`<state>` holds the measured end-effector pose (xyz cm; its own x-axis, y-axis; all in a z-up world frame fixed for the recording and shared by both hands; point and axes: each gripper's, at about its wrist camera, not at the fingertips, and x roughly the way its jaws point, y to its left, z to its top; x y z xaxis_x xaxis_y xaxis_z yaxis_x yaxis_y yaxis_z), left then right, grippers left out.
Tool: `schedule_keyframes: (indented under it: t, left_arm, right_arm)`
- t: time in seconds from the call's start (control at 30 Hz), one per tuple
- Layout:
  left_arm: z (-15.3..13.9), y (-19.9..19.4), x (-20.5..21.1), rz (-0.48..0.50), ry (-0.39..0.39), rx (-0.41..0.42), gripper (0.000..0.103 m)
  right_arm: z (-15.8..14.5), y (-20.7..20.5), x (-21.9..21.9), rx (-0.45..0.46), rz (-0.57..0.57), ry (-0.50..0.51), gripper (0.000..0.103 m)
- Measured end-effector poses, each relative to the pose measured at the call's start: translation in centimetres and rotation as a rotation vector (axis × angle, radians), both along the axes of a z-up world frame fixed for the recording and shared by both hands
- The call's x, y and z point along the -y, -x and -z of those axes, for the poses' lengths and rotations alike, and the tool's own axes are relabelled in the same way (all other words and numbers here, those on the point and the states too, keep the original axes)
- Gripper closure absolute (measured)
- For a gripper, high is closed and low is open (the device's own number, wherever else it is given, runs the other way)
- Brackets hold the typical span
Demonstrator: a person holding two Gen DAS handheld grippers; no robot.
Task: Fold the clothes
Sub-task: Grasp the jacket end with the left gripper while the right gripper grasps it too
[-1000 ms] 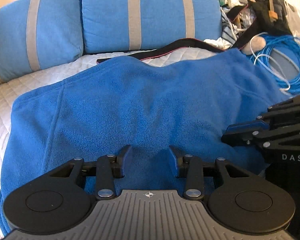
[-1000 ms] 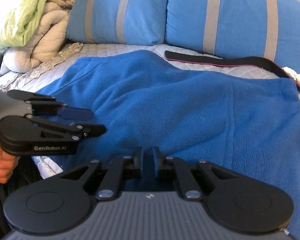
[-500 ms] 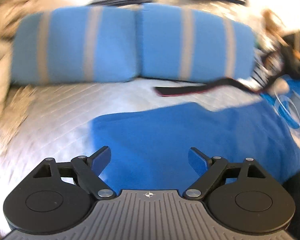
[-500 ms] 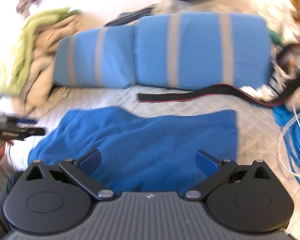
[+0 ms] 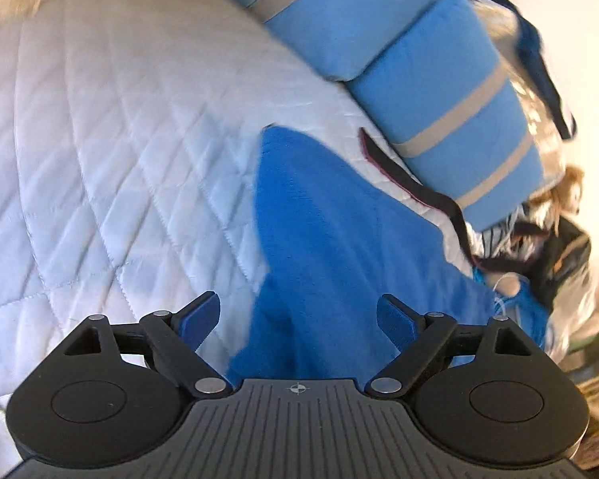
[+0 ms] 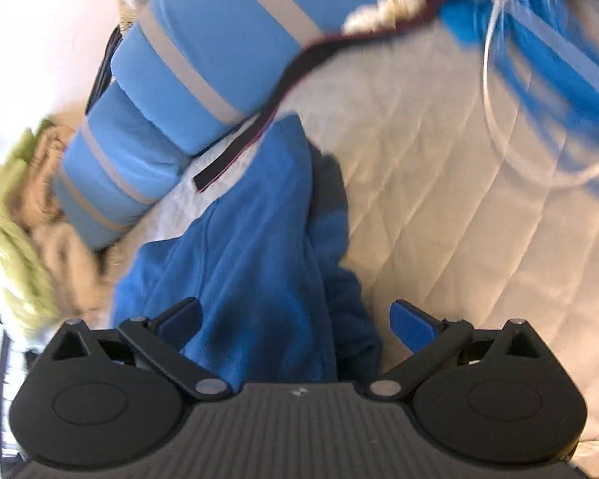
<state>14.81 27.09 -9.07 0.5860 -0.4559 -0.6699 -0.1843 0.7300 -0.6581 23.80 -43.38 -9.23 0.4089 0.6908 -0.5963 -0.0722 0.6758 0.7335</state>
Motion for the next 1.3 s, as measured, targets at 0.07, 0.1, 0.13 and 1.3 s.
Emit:
schedule_keyframes:
  t: [0.07, 0.1, 0.13, 1.3]
  left_arm:
    - [1.7, -0.9, -0.9, 0.001, 0.044, -0.027, 0.017]
    - [2.4, -1.2, -1.2, 0.011, 0.061, -0.03, 0.017]
    - [2.9, -1.4, -1.5, 0.025, 0.085, -0.017, 0.015]
    - [-0.5, -5.5, 4.0, 0.119, 0.177, -0.054, 0.079]
  right_arm:
    - [2.0, -0.9, 0.4, -0.046, -0.018, -0.061, 0.0]
    - [3.0, -1.3, 0.6, -0.066, -0.016, -0.086, 0.0]
    - [3.7, -1.6, 0.9, -0.082, -0.009, -0.111, 0.0]
    - [-1.3, -4.0, -6.1, 0.051, -0.21, -0.25, 0.078]
